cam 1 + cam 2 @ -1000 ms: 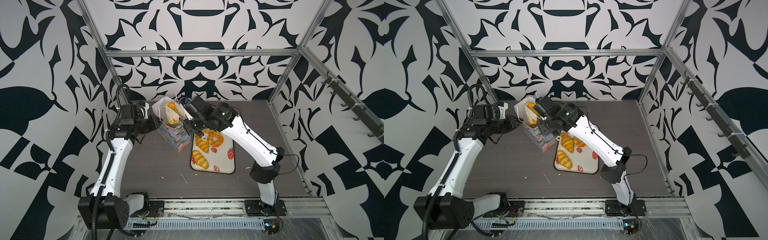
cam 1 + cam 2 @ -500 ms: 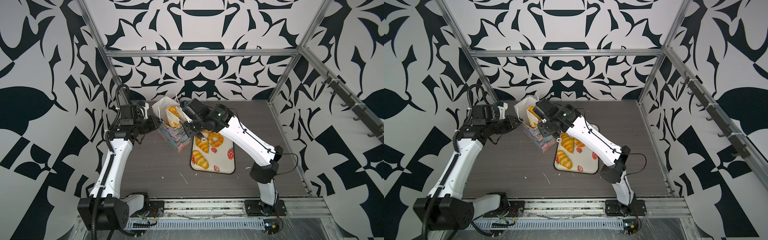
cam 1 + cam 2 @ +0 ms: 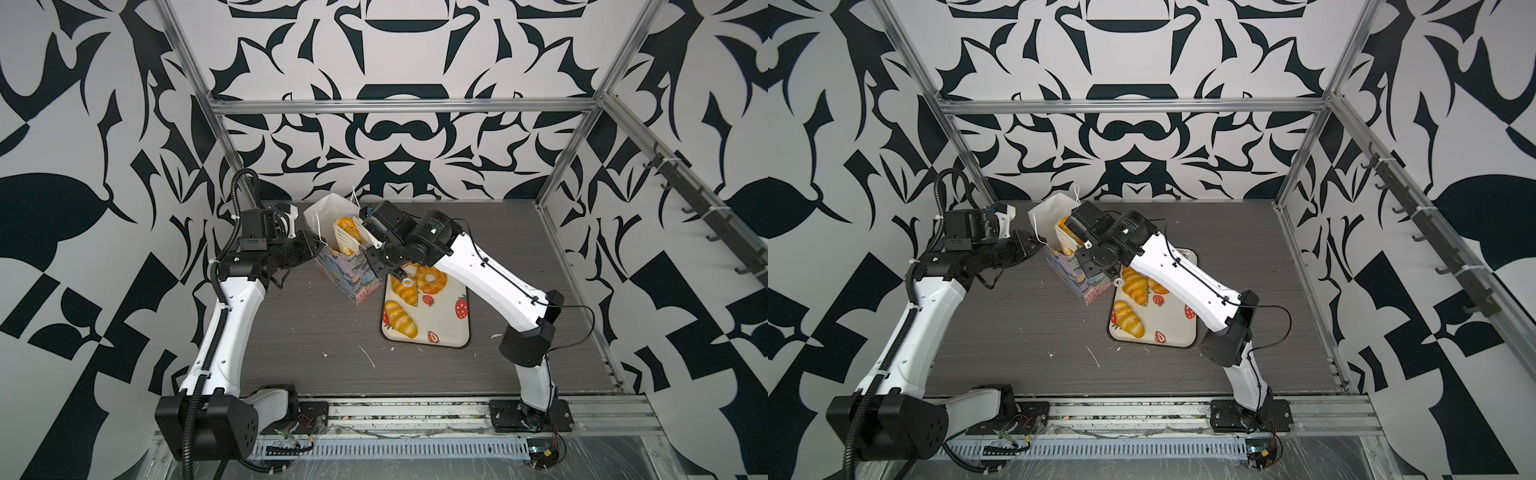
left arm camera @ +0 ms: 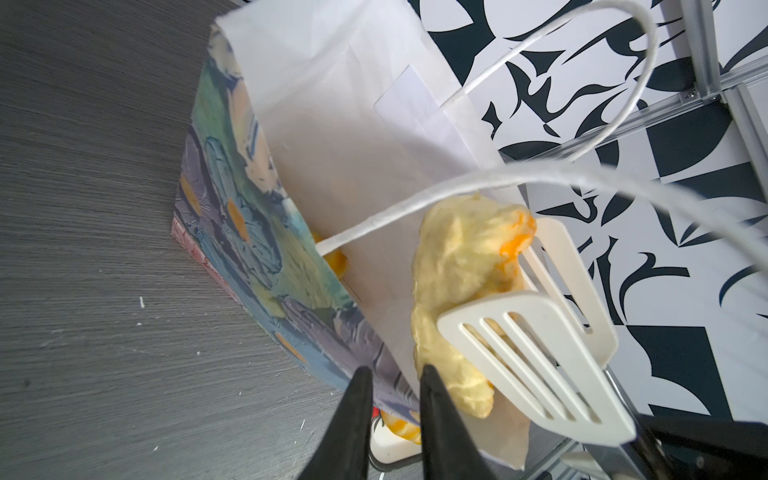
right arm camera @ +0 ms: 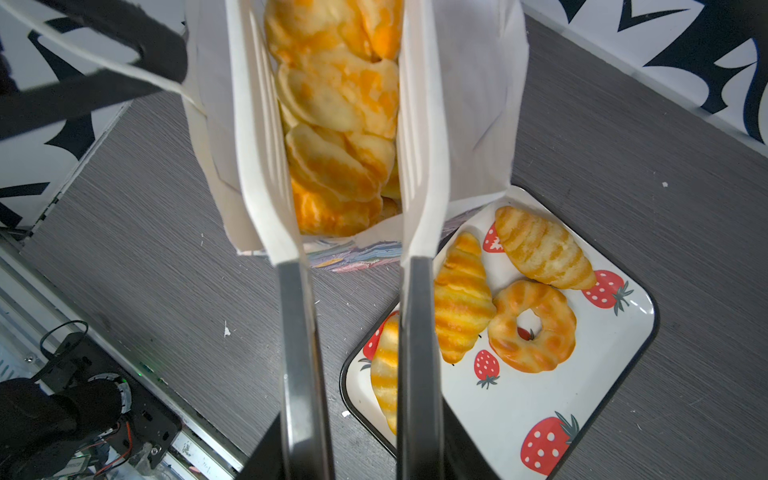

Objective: Place the fake bread into the paper bag
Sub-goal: 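Lower the pastry into the bag opening and open the tongs to release it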

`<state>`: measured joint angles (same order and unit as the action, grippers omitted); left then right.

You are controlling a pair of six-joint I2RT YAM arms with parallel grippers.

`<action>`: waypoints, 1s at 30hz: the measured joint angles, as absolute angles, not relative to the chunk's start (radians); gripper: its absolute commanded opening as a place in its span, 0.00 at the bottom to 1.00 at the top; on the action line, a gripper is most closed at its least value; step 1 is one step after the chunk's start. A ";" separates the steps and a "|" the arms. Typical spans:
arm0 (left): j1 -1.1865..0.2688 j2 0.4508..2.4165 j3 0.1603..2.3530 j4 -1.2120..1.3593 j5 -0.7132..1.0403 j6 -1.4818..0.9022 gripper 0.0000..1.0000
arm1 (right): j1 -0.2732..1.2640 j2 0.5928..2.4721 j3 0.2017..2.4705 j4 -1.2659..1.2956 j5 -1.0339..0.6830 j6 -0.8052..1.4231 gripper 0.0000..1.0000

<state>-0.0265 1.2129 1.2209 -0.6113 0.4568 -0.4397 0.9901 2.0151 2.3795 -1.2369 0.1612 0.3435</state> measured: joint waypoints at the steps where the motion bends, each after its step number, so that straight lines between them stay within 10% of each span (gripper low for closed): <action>1: -0.027 1.213 1.221 -0.611 0.457 -0.440 0.25 | 0.990 2.015 2.379 -1.237 0.162 0.343 0.46; 30: -0.027 1.213 1.221 -0.618 0.457 -0.440 0.25 | 0.990 2.015 2.381 -1.236 0.206 0.329 0.56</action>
